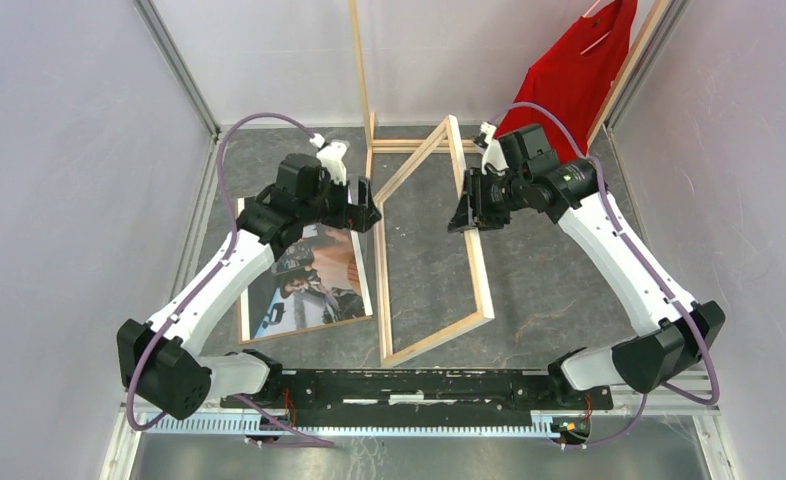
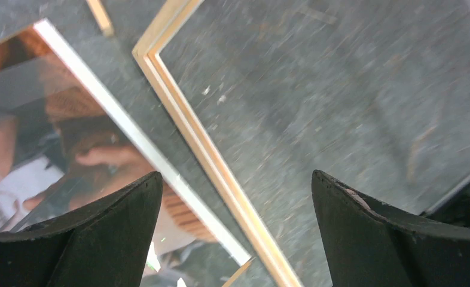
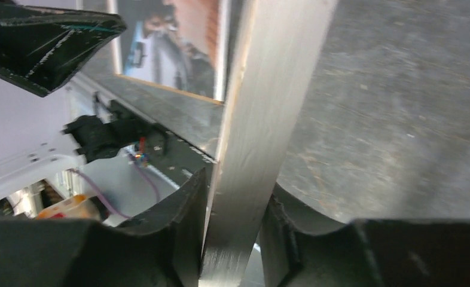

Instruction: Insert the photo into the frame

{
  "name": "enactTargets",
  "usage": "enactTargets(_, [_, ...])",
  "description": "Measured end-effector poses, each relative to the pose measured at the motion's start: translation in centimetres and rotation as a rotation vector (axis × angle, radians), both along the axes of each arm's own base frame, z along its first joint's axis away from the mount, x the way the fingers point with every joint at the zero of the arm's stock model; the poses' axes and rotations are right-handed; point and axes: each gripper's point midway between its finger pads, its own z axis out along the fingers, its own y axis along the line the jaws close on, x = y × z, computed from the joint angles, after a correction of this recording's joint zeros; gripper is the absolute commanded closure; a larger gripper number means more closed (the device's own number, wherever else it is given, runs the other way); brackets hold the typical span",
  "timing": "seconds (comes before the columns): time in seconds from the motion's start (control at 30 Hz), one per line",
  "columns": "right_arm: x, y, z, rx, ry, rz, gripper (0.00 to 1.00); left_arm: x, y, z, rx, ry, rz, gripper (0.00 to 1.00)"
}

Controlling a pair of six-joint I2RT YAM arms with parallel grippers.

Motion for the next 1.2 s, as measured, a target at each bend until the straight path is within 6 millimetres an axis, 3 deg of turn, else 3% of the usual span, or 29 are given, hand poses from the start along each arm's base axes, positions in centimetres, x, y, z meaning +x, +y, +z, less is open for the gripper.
enactTargets(0.2, [0.4,-3.5,-3.2,-0.128,0.02,-0.069,0.73,-1.3,2.4,-6.8,0.199,0.07,-0.031,0.0])
enactTargets(0.4, [0.4,-6.3,-5.8,-0.212,0.021,-0.136,0.81,-2.5,4.9,-11.8,0.372,0.096,-0.073,0.0])
enactTargets(0.5, [-0.1,-7.9,-7.4,-0.259,0.032,-0.184,0.81,-2.9,5.8,-13.1,0.428,0.1,-0.092,0.0])
enactTargets(0.67, [-0.3,-10.6,-9.3,-0.338,0.014,-0.245,0.8,-2.8,6.4,-14.0,0.486,0.079,-0.118,0.0])
enactTargets(0.83, [1.2,-12.3,-10.6,-0.408,-0.04,-0.29,0.81,-2.2,6.6,-14.3,0.51,0.069,-0.118,0.0])
enactTargets(1.03, [1.7,-14.6,-14.7,-0.507,0.002,-0.346,0.8,-2.1,7.0,-15.1,0.543,0.089,-0.113,0.0])
enactTargets(1.2, [1.7,-16.2,-18.2,-0.607,0.053,-0.372,0.77,-1.4,6.9,-14.1,0.541,0.068,-0.104,0.0])
